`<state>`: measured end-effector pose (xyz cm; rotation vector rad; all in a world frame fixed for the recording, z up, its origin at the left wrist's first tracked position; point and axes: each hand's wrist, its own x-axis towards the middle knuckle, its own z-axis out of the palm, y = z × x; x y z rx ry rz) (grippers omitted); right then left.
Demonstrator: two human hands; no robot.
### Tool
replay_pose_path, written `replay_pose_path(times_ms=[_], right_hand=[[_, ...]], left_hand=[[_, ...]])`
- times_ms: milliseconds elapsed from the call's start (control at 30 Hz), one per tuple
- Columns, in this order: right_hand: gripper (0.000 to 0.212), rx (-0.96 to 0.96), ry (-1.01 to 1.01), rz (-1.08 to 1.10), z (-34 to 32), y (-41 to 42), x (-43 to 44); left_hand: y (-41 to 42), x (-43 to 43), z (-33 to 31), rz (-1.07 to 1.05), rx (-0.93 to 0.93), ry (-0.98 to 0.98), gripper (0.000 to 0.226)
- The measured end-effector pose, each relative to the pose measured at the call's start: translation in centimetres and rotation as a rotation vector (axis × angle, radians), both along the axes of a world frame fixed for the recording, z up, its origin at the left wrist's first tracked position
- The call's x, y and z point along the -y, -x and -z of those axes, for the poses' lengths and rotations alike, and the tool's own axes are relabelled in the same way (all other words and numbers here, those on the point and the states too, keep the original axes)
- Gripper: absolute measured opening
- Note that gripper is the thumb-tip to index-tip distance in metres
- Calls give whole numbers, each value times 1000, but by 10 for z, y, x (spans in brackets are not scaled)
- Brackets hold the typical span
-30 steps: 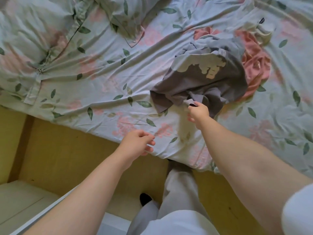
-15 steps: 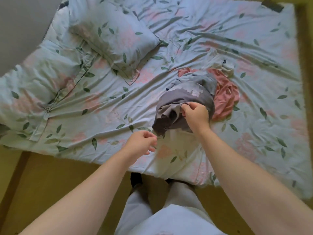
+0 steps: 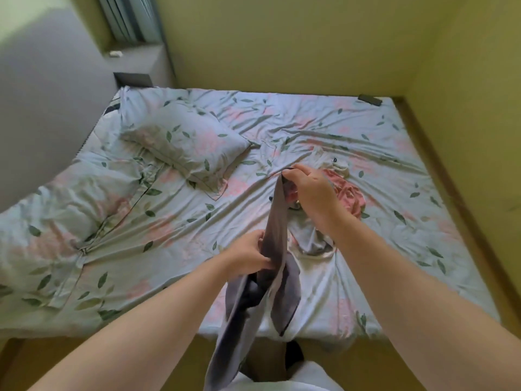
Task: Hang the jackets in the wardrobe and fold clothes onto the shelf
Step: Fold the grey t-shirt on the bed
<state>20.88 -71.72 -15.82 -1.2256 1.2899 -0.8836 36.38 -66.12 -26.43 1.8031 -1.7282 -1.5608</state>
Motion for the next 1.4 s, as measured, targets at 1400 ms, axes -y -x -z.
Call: replay_pose_path(times_ms=[1400], right_hand=[[20, -74, 466, 82, -102, -9, 41]], left_hand=[[-57, 59, -182, -18, 459, 556, 61]])
